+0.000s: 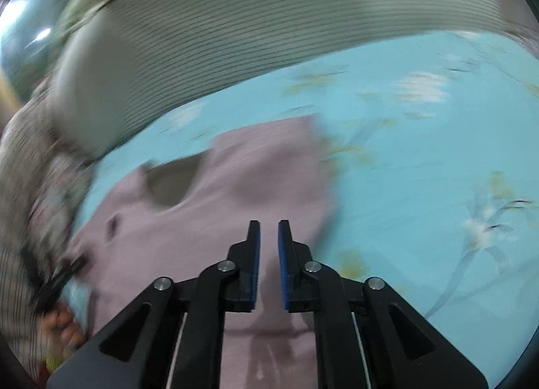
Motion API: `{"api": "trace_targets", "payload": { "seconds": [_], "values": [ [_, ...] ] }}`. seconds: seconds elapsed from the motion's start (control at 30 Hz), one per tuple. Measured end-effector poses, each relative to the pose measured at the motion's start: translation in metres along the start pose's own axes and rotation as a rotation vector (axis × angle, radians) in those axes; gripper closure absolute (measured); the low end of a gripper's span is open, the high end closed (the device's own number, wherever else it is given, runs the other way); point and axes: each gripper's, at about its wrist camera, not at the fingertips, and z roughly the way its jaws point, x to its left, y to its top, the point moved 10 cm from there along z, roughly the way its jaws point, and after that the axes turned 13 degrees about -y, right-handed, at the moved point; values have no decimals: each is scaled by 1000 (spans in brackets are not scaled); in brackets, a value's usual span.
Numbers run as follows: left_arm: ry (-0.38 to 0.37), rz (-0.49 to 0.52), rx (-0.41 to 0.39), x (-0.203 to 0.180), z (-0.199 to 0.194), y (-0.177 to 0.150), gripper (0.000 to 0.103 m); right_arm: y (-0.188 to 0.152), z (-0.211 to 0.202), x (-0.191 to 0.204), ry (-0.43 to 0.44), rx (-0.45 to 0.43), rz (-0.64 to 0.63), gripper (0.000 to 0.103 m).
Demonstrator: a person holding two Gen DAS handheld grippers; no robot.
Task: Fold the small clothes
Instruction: 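Grasp the other sleeve with the left tool, fold it across the body, release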
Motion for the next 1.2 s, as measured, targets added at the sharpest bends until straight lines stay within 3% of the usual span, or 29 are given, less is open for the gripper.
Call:
{"api": "trace_targets", "payload": {
  "seconds": [0.07, 0.17, 0.23, 0.3, 0.33, 0.37, 0.43, 0.63, 0.73, 0.87, 0.9, 1.03, 1.13, 1.2],
  "values": [
    [3, 4, 7, -1, 1, -1, 100, -16, 14, 20, 25, 67, -49, 89],
    [15, 23, 7, -2, -3, -2, 100, -31, 40, -14, -200, 119, -69, 90],
    [24, 34, 6, 1, -8, -2, 99, -29, 36, -39, -212, 100, 2, 102],
    [40, 37, 15, 9, -11, -4, 97, -28, 29, -49, -239, 96, 37, 101],
    [45, 31, 23, 14, -12, -6, 97, -27, 23, -51, -266, 87, 35, 92],
    [49, 25, 25, 19, -15, -7, 97, -26, 15, -50, -263, 72, 39, 92],
    [59, 24, 8, 26, -26, -7, 97, -23, -1, -42, -149, 55, 63, 89],
    [127, 92, -23, 39, -54, 12, 95, -37, -23, 13, -18, 40, 7, 76],
    [139, 100, 2, 38, -48, 27, 77, -50, -20, 42, 32, 68, -26, 74],
    [92, 128, 49, 10, -21, 45, 30, -66, -10, 75, 83, 104, -72, 60],
    [84, 147, 68, 0, -10, 48, 25, -66, -5, 81, 93, 108, -77, 57],
    [140, 199, 179, -24, 43, 45, 24, -74, 1, 99, 142, 132, -78, 56],
    [225, 239, 251, -21, 78, 35, 25, -76, 3, 100, 149, 142, -76, 56],
    [249, 237, 296, -13, 93, 28, 44, -77, 2, 96, 148, 144, -68, 56]
  ]
}}
